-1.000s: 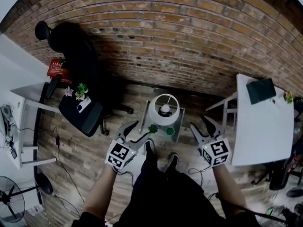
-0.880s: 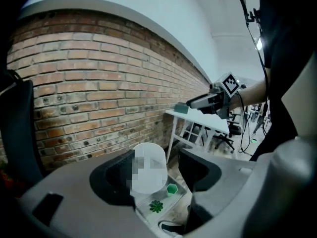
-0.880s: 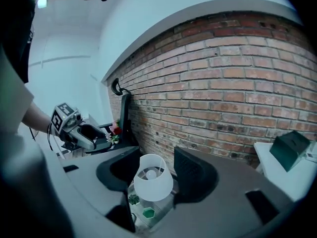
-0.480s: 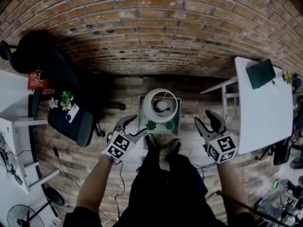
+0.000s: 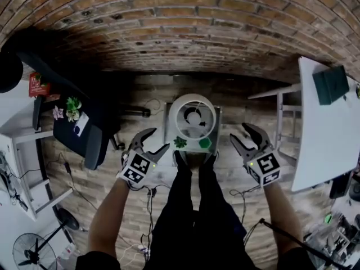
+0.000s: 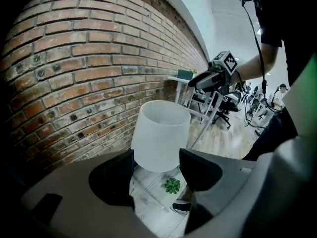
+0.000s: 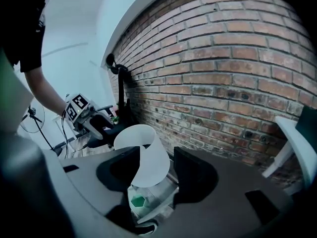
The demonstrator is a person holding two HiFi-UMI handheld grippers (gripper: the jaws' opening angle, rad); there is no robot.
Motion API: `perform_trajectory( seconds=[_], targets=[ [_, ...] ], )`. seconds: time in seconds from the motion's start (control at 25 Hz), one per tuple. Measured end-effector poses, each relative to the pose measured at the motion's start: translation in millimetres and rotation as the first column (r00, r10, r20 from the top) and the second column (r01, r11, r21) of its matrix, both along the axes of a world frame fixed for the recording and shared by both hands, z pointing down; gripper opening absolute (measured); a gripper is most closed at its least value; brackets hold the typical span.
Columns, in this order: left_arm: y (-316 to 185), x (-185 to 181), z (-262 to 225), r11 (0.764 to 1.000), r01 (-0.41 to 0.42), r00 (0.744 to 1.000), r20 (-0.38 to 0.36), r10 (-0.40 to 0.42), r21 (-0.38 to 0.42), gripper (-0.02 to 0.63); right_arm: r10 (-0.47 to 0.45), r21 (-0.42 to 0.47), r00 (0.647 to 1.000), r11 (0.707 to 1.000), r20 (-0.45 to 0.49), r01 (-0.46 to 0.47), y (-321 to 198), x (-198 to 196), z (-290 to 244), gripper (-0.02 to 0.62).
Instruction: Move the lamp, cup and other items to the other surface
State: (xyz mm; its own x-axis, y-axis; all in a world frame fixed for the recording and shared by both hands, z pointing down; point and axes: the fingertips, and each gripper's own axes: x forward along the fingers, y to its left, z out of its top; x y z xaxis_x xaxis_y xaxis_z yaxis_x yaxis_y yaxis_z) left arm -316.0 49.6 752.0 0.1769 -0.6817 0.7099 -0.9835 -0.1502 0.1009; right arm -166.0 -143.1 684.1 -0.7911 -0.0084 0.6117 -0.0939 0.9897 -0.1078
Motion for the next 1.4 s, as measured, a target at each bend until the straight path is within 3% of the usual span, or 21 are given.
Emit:
perform_trajectory(
  seconds=[0.24, 0.48, 0.68, 0.88, 1.04, 1.28, 1.4],
  targets=[
    [-3.7, -7.6, 44.1, 0.999, 0.025, 0.999, -0.041, -0.026, -0.028, 0.282, -0.087, -0.021, 0.994, 0.996, -0.071, 0.086, -3.2, -7.9, 52.2, 0.225],
    [2.6, -11.9, 106.6, 0.986, -0.091, 0.995, 0.02, 0.095, -0.14, 0.284, -0.247, 0.008, 0.955, 0.968, -0.167, 0.252, 4.0, -6.6, 122.9, 0.232],
    [-7.5, -13.4, 138.4, 0.974, -0.152, 0.988, 0.015, 0.156, -0.168, 0.285, -0.346, -0.007, 0.912, 0.935, -0.221, 0.354, 7.4, -10.5, 166.8, 0.245],
    [-10.6, -14.5, 177.8, 0.934, -0.257, 0.963, 0.011, 0.268, -0.249, 0.305, -0.467, -0.016, 0.835, 0.875, -0.292, 0.484, 10.2, -9.8, 219.8, 0.258],
    [-16.3, -16.9, 199.6, 0.913, -0.285, 0.955, 0.001, 0.298, -0.293, 0.314, -0.521, -0.045, 0.787, 0.842, -0.332, 0.538, 11.5, -10.0, 246.1, 0.273],
    [-28.0, -12.9, 220.8, 0.886, -0.358, 0.919, 0.057, 0.39, -0.294, 0.317, -0.615, 0.012, 0.694, 0.745, -0.375, 0.666, 11.6, -23.6, 271.2, 0.296],
    [-35.4, -13.1, 226.0, 0.89, -0.366, 0.916, 0.063, 0.396, -0.274, 0.319, -0.648, 0.01, 0.663, 0.713, -0.374, 0.702, 17.0, -30.8, 281.6, 0.324]
  ],
)
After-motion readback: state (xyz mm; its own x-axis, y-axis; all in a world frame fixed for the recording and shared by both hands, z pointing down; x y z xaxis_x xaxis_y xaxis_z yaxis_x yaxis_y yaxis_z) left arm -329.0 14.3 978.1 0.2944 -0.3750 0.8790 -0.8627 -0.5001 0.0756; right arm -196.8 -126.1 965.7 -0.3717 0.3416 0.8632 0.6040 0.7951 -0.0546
